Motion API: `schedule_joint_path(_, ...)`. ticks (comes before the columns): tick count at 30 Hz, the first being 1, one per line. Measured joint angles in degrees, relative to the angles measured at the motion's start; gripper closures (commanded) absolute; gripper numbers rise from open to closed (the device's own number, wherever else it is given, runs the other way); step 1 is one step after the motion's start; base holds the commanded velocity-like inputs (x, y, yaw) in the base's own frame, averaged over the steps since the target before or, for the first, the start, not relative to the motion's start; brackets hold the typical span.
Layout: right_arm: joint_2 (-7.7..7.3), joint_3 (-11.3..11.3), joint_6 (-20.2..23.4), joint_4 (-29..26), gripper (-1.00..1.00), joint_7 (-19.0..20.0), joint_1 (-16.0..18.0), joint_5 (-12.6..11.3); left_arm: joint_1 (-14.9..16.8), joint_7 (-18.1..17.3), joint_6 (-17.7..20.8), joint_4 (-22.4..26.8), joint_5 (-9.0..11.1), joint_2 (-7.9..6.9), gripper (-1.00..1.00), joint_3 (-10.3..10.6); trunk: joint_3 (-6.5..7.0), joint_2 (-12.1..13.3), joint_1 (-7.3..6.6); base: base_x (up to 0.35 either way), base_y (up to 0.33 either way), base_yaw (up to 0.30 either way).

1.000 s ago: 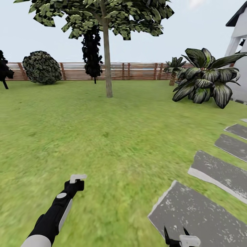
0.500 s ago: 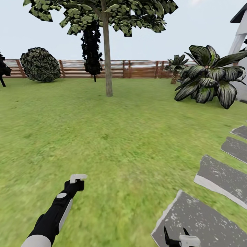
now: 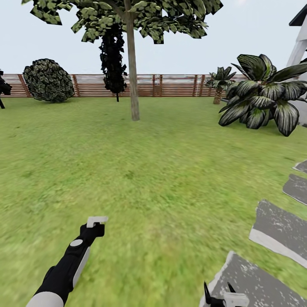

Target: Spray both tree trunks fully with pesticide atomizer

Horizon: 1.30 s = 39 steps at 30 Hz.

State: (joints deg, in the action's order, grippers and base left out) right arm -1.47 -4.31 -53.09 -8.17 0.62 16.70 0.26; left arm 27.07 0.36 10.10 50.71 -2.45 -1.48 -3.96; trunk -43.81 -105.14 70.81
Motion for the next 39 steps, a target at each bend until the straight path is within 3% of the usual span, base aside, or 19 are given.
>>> schedule_joint_path(39, -0.01, 0.0, 0.0, 0.0, -1.00, 0.0, 0.0, 0.0, 0.0, 0.0, 0.0, 0.3, 0.0, -0.02, 1.00, -0.1, 0.00, 0.0, 0.00, 0.341, 0.000, 0.000)
